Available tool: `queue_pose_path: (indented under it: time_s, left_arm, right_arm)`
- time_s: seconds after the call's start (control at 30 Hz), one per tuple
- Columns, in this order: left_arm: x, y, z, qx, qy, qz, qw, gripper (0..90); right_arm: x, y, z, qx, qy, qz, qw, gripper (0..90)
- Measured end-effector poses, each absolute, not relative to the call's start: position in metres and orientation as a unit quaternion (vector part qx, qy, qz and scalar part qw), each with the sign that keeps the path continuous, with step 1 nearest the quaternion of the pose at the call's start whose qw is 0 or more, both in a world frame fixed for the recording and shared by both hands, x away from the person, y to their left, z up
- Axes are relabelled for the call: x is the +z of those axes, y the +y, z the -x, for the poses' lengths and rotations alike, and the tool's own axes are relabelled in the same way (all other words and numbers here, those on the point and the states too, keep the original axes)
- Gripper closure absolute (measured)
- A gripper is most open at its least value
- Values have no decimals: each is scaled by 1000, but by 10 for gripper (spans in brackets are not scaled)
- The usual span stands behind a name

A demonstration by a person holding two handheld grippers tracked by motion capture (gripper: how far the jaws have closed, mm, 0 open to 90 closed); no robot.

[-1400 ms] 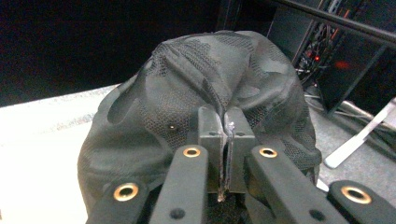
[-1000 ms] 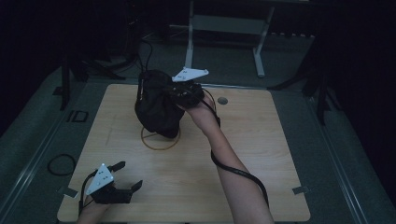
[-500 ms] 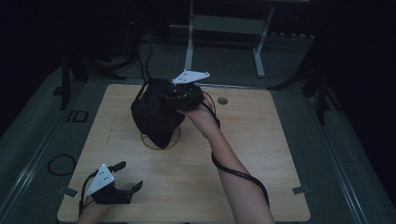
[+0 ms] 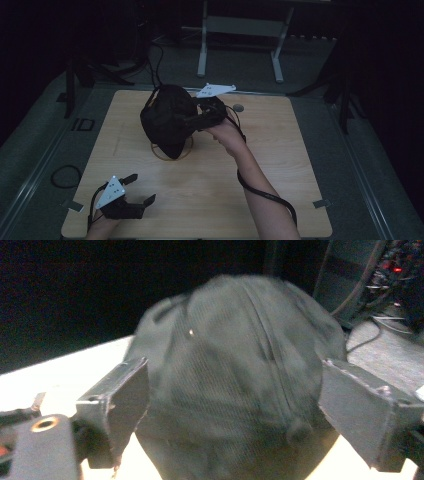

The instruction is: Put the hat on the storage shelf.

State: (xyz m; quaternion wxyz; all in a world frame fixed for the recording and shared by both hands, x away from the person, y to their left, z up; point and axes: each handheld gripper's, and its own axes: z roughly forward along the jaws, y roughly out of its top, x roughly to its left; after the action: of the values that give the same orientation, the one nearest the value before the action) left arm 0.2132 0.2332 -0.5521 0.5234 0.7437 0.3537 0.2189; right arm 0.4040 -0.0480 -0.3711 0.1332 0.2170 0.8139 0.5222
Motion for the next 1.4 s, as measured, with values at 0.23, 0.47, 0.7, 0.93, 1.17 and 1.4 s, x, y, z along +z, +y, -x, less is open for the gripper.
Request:
queue_pose_path:
  time_s: [0.23,0.47,0.7,0.93,1.17,1.4]
  left_arm:
    - [-554,233,-214,217,356,-743,524,48]
    - [-556,230,-216,212,353,-748,521,48]
    - [-555,230,-215,217,352,-747,521,48]
    - [-556,230,-215,215,349,-750,519,48]
    - [-557,231,-215,214,349,-749,521,48]
    - [-557,231,-215,214,349,-748,522,48]
  right_arm:
    - [-388,-68,-399,519,816,-211,145,108]
    - [-404,-88,-390,510,820,-209,153,108]
    - [-421,-102,-383,507,821,-215,150,108]
    - [-439,-110,-374,498,824,-221,153,108]
    - [-460,-116,-366,494,831,-216,139,109]
    - [-476,-126,-356,497,831,-207,137,109]
